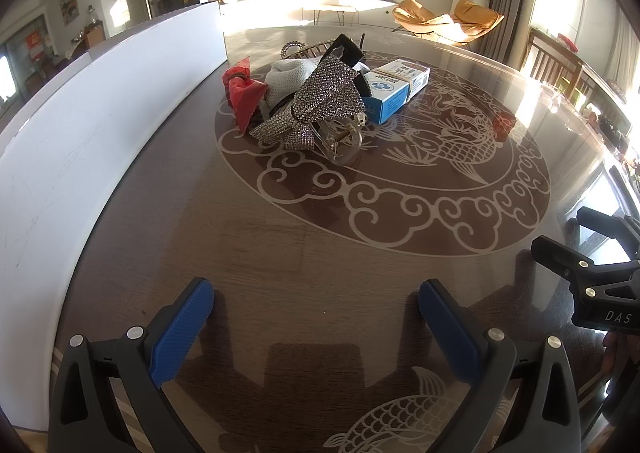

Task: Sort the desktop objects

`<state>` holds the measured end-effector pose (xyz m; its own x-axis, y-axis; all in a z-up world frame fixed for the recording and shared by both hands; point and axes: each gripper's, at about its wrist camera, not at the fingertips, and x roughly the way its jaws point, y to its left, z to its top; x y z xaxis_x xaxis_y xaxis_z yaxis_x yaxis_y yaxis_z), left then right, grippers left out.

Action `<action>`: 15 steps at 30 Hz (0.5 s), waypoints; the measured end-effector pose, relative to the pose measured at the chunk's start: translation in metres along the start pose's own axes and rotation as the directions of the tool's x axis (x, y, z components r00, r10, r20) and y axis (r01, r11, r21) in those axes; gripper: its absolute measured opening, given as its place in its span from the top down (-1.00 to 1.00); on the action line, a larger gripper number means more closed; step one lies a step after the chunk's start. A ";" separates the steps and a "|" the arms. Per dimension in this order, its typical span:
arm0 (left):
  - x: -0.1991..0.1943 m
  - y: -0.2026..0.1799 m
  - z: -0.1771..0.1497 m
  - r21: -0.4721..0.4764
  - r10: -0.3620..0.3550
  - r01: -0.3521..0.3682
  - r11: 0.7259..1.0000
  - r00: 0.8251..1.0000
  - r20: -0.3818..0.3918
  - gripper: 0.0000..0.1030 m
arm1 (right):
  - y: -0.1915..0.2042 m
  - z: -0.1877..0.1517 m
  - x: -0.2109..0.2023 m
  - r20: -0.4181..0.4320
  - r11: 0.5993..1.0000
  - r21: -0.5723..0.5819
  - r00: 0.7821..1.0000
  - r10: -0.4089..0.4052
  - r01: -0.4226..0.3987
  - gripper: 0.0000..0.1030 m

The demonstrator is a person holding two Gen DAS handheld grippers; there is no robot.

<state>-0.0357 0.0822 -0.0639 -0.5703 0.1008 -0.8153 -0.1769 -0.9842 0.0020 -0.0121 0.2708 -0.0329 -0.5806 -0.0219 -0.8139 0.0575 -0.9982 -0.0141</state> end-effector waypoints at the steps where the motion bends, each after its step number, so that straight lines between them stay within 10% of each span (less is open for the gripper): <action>1: 0.000 0.000 0.000 0.000 0.000 0.000 1.000 1.000 0.000 -1.00 | 0.000 0.000 0.000 0.000 1.000 0.000 1.000 0.000 0.000 -1.00; 15: -0.006 0.016 -0.001 -0.077 0.014 -0.013 0.997 1.000 0.011 -1.00 | 0.000 0.000 0.000 0.000 1.000 0.001 1.000 0.001 -0.001 -1.00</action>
<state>-0.0348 0.0659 -0.0598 -0.5814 0.0889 -0.8088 -0.1075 -0.9937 -0.0319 -0.0117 0.2709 -0.0328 -0.5803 -0.0225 -0.8141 0.0572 -0.9983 -0.0131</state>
